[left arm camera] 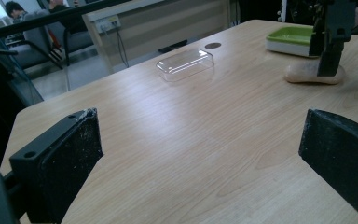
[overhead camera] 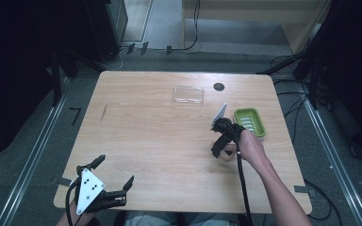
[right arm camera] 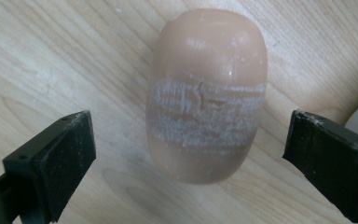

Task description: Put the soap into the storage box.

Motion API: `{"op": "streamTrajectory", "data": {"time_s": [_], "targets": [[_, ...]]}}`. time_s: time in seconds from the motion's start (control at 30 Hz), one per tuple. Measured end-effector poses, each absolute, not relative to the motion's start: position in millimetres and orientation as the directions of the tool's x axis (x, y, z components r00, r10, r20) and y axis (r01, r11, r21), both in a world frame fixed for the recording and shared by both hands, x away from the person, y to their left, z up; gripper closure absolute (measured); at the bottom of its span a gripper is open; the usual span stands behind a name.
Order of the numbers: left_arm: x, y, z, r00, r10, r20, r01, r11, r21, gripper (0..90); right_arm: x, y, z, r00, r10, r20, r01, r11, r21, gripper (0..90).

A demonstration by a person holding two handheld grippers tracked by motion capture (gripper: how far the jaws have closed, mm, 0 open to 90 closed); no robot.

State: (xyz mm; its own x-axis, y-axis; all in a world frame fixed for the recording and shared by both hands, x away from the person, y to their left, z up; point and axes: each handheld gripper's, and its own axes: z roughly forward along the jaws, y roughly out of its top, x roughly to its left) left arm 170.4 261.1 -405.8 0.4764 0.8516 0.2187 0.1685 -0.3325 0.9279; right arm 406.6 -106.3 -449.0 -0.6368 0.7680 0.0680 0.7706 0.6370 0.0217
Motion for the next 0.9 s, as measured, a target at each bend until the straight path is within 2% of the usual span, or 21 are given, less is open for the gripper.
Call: {"op": "streamTrajectory", "data": {"time_s": [0.53, 0.67, 0.77, 0.9], "targets": [[171, 261, -406, 0.477, 0.851, 0.219, 0.169, -0.333, 0.928, 0.0, 416, -107, -465, -0.618, 0.782, 0.078, 0.785, 0.619, 0.011, 2.4], [171, 261, -406, 0.476, 0.851, 0.22, 0.169, -0.334, 0.927, 0.0, 416, -106, -468, -0.614, 0.785, 0.075, 0.788, 0.616, 0.006, 7.2], [171, 262, -406, 0.476, 0.851, 0.22, 0.17, -0.335, 0.927, 0.0, 416, -106, -468, -0.62, 0.782, 0.066, 0.784, 0.621, 0.01, 14.1], [171, 262, -406, 0.475, 0.852, 0.22, 0.169, -0.334, 0.927, 0.0, 416, -105, -468, -0.622, 0.782, 0.053, 0.783, 0.623, 0.001, 17.4]]}}
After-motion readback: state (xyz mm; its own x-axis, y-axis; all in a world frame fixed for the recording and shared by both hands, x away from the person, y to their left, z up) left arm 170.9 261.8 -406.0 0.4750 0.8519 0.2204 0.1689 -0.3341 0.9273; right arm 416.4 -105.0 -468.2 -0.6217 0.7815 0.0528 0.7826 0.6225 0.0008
